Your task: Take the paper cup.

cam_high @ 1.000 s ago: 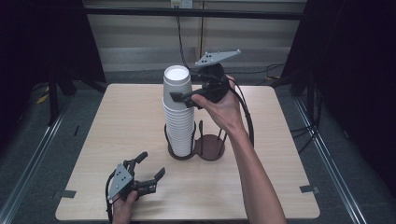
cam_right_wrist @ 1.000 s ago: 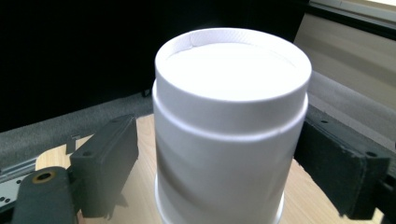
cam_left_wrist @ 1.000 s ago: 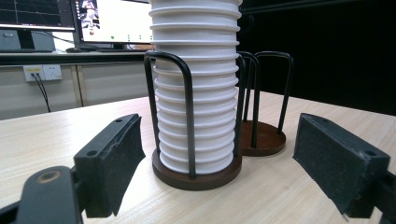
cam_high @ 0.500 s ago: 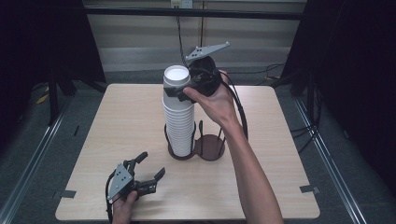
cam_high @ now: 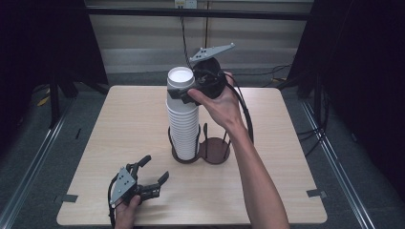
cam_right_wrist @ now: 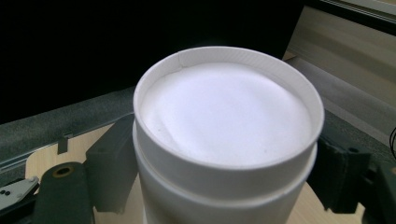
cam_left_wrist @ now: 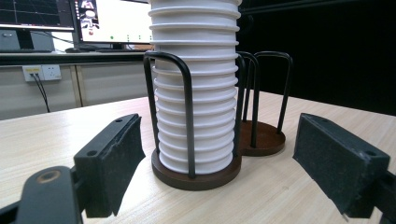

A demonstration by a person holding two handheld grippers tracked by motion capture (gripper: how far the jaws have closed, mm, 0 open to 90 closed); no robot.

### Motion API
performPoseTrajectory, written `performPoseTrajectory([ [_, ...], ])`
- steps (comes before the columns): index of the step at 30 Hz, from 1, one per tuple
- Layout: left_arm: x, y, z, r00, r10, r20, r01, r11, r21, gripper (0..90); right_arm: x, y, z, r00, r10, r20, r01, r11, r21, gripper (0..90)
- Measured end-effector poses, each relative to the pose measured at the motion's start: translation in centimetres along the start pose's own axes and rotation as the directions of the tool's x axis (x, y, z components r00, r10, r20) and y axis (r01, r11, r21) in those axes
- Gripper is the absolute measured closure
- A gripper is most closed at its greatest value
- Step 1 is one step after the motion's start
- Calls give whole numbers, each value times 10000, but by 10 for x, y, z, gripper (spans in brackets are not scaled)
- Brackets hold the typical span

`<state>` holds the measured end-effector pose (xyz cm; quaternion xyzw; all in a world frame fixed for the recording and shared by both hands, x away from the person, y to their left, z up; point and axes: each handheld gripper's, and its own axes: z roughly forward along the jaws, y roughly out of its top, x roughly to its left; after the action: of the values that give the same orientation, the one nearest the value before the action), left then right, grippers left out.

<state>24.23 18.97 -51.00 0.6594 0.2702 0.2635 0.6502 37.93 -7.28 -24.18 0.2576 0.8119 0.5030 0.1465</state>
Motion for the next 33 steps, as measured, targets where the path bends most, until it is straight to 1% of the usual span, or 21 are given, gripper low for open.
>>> performPoseTrajectory([
  [7,0,0,0,10000,-4,-5,4,10000,1,154,0,0,0,10000,-9,-10,9,10000,-66,206],
  [9,0,0,0,10000,-4,-5,4,10000,0,154,0,1,-3,10000,29,-39,-30,9994,-339,207],
  [17,0,0,0,10000,1,-5,-1,10000,2,155,0,4,-7,9999,82,-67,-86,9981,-610,210],
  [18,0,0,0,10000,-2,-4,2,10000,2,155,-1,4,-8,9999,112,-67,-116,9976,-686,210],
  [19,0,0,0,10000,-3,-5,3,10000,0,154,-1,4,-8,9999,115,-119,-125,9961,-870,211],
  [20,0,0,0,10000,-2,-4,2,10000,-1,154,-1,4,-8,9999,115,-119,-125,9961,-870,211],
  [23,0,0,0,10000,-2,-4,2,10000,0,155,-2,4,-11,9997,135,-192,-157,9930,-1174,212],
  [26,0,0,0,10000,1,-4,-1,10000,0,155,-2,5,-14,9997,133,-194,-157,9911,-1325,214],
  [30,0,0,0,10000,-2,3,2,10000,-4,155,-2,6,-19,9997,158,-174,-184,9867,-1615,215],
  [33,0,0,0,10000,-6,6,6,10000,1,155,-1,7,-22,9996,147,-243,-189,9829,-1834,216],
])
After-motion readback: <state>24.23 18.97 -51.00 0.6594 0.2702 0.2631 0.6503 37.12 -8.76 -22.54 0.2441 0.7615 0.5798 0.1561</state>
